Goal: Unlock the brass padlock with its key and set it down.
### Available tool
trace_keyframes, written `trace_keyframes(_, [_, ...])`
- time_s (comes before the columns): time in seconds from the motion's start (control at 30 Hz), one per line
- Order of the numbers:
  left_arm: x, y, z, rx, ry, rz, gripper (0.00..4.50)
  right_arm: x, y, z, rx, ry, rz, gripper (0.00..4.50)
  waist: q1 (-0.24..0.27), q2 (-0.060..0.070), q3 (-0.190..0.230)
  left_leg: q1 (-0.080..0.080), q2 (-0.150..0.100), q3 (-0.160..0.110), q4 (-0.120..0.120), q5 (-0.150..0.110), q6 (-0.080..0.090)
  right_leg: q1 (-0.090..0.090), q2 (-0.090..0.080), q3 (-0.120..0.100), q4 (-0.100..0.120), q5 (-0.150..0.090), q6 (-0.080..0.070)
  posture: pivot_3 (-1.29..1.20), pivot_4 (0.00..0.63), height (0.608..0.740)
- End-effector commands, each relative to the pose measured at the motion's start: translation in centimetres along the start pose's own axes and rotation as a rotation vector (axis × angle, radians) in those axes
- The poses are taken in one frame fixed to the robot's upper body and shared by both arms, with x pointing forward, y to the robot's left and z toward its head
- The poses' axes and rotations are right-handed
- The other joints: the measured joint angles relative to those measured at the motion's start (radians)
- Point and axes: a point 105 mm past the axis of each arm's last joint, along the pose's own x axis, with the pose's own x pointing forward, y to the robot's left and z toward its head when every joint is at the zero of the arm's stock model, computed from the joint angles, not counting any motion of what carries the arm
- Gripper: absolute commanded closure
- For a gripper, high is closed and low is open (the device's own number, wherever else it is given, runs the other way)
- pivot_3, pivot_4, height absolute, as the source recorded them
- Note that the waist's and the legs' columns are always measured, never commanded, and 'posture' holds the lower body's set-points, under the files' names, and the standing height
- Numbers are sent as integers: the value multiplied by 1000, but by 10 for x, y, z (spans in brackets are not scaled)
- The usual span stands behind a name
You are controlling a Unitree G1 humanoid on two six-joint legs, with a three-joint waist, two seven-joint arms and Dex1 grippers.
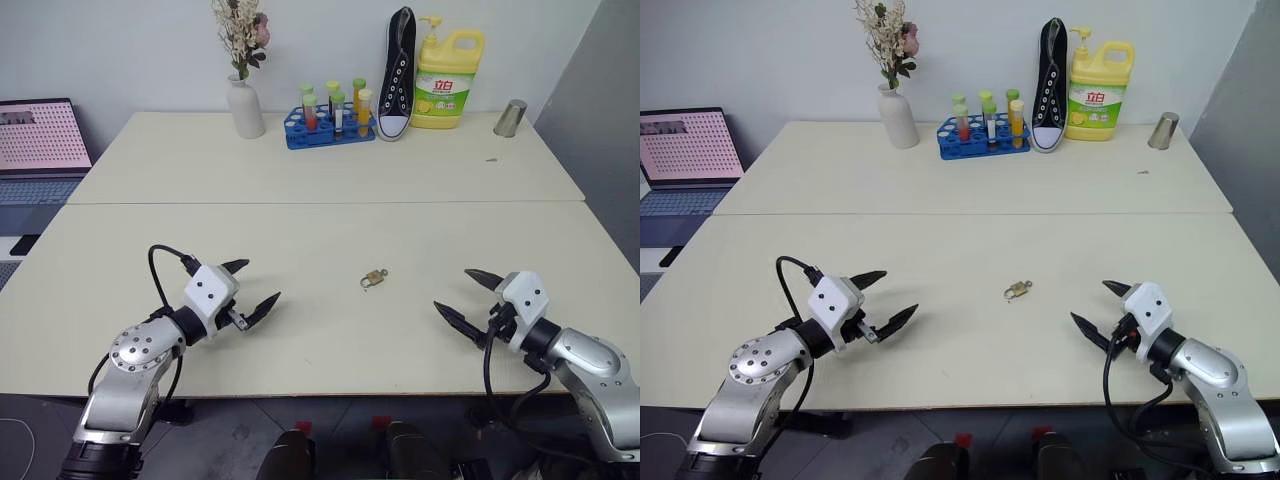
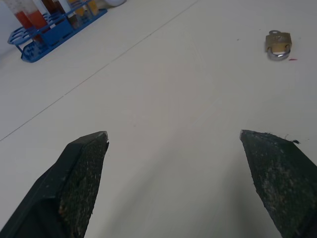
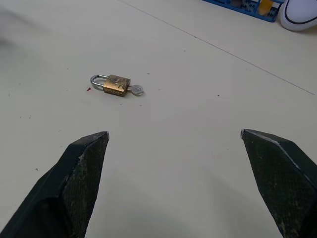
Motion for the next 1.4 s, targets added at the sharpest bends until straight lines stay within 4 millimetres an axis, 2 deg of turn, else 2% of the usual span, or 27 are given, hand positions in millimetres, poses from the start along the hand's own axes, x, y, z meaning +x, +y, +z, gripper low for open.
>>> trace_keyframes(0.03, [-4, 3, 13, 19, -52, 8, 0, -3, -4, 5, -22, -22, -2, 31, 1, 0, 0, 0, 0, 0, 0, 0, 0, 0, 0, 0, 0, 0, 0, 0, 150, 740])
trace_keyframes(0.17, [-3, 4, 5, 43, 16, 19, 0, -3, -4, 1, -17, -11, 10, 31, 1, 0, 0, 0, 0, 0, 0, 0, 0, 0, 0, 0, 0, 0, 0, 0, 150, 740])
trace_keyframes(0.23, [-2, 3, 8, 27, -6, 17, 0, -3, -3, -1, -17, -7, 20, 31, 1, 0, 0, 0, 0, 0, 0, 0, 0, 0, 0, 0, 0, 0, 0, 0, 150, 740])
trace_keyframes(0.37, [-3, -18, 20, -100, -66, -147, 0, 0, 1, -3, -27, 3, 49, 31, 1, 0, 0, 0, 0, 0, 0, 0, 0, 0, 0, 0, 0, 0, 0, 0, 150, 740])
trace_keyframes(0.43, [-4, -18, 23, -137, -83, -164, 0, 1, 1, -3, -24, 2, 51, 31, 1, 0, 0, 0, 0, 0, 0, 0, 0, 0, 0, 0, 0, 0, 0, 0, 150, 740])
trace_keyframes(0.53, [0, -13, 28, -104, -103, -151, 0, 1, 4, -5, -21, 5, 59, 31, 1, 0, 0, 0, 0, 0, 0, 0, 0, 0, 0, 0, 0, 0, 0, 0, 150, 740])
trace_keyframes(0.7, [30, -25, 43, -74, -119, -186, 0, 2, 11, 0, 19, 16, 66, 31, 3, 0, 0, 0, -1, 0, 1, 0, 0, 0, 0, 0, 0, 0, 0, 0, 150, 740])
trace_keyframes(0.83, [74, -47, 54, -98, -127, -247, 0, 0, 17, 15, 121, 30, 67, 31, 9, -1, 0, -2, -1, -1, 2, 0, 0, 0, -1, -1, 0, 0, 0, 0, 150, 740])
trace_keyframes(0.9, [87, -53, 56, -130, -122, -267, 0, -1, 19, 23, 149, 21, 62, 31, 9, -1, 0, -2, -1, -1, 2, 0, 0, 0, -1, -1, 0, 0, 0, 0, 150, 740])
trace_keyframes(1.03, [109, -60, 55, -146, -95, -294, 0, -5, 25, 31, 191, 30, 64, 31, 1, -1, 0, -2, -1, -1, 1, 0, 0, 0, 0, -2, 0, 0, 0, 0, 150, 740])
trace_keyframes(1.17, [136, -72, 41, -130, -25, -334, 0, -9, 33, 35, 184, 58, 79, 31, 5, -1, 0, -2, -1, -1, 2, 0, 0, 0, 0, -2, 0, 0, 0, 0, 150, 740])
trace_keyframes(1.4, [157, -88, 31, -118, 17, -412, 0, -13, 46, 39, 174, 87, 87, 31, 5, -1, 0, -4, -1, -2, 2, 0, 0, -1, 0, -3, 0, 0, 1, 0, 150, 740])
